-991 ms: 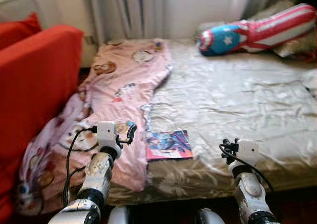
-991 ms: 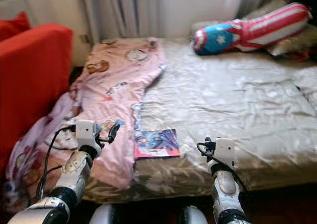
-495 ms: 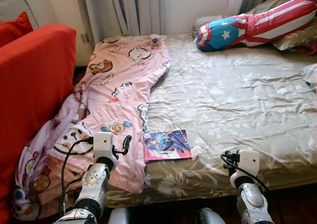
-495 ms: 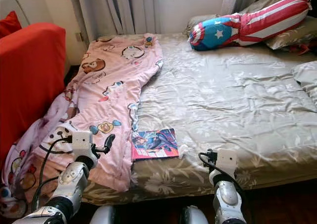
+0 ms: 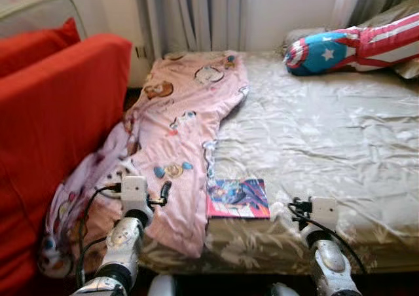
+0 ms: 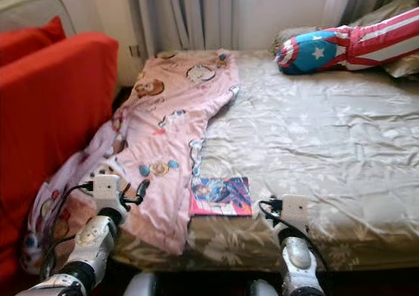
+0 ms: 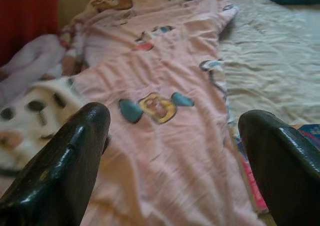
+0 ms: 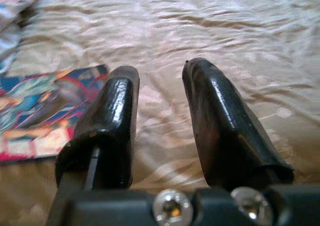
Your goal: Clean up the room
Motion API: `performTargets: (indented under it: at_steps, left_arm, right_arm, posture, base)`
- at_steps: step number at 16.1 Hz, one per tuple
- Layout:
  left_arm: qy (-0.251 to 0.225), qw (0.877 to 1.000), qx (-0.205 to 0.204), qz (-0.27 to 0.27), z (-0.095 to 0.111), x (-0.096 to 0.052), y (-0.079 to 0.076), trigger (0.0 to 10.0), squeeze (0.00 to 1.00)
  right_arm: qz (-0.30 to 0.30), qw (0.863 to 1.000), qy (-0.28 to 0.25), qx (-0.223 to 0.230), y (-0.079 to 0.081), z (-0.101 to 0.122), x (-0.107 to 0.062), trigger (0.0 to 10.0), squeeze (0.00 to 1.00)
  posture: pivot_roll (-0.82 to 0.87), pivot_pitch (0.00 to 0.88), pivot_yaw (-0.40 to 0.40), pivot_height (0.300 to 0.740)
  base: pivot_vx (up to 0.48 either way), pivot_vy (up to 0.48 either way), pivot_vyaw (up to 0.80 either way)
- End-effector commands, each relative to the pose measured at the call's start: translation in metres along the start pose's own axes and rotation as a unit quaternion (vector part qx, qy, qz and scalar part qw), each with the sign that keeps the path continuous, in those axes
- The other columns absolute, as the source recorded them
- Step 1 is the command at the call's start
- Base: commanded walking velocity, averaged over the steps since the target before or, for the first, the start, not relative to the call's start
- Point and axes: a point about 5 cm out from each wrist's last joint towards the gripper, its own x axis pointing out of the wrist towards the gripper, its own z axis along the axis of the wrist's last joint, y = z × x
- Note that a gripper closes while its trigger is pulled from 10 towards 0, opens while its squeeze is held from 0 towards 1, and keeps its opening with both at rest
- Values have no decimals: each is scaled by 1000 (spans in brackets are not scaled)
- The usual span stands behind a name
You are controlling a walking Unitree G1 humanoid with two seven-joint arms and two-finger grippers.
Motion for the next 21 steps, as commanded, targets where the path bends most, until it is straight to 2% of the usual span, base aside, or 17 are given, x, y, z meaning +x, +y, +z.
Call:
performTargets:
  at_steps: [1,2,4,7,10,14,17,18,19,21]
  left_arm:
    - [3,1000,6,-3,2,2,0,10000,0]
    - [3,1000,6,-3,2,2,0,10000,0]
    - [1,1000,6,-4,3,2,0,10000,0]
    - [2,1000,6,-3,3,3,0,10000,0]
    - [-2,1000,5,-5,4,3,-1,10000,0]
    - [-11,1000,5,-16,9,7,-7,10000,0]
    - [-6,1000,6,-26,12,10,-8,10000,0]
    - [-6,999,9,-30,14,12,-10,10000,0]
    - [-7,999,9,-32,16,13,-11,10000,0]
    - [-13,999,6,-35,21,17,-15,10000,0]
  right_arm:
    - [0,1000,4,5,1,0,1,10000,0]
    - [0,1000,4,5,1,0,1,10000,0]
    - [9,1000,2,-22,4,0,1,10000,0]
    - [10,1000,3,-13,5,0,1,10000,0]
    - [9,1000,10,-2,5,-1,1,10000,0]
    - [40,998,49,-2,12,-9,1,10000,0]
    - [33,997,63,35,12,-4,7,10000,0]
    - [44,995,75,56,17,-1,11,10000,612]
    - [48,994,78,61,19,1,13,10000,1000]
    - [43,993,80,74,25,6,18,10000,1000]
  posture:
    - [-76,0,-4,622]
    - [-76,0,-4,622]
    - [-75,0,-5,622]
    - [-74,0,-5,622]
    - [-75,0,-5,622]
    - [-62,0,-10,622]
    - [-64,0,5,622]
    - [-70,0,13,622]
    - [-68,0,14,622]
    - [-49,0,16,622]
  base:
    - [337,0,0]
    - [341,0,0]
    - [343,0,0]
    - [346,0,773]
    - [341,0,0]
    - [0,0,0]
    - [0,0,0]
    - [0,0,0]
    - [0,0,0]
    - [0,0,0]
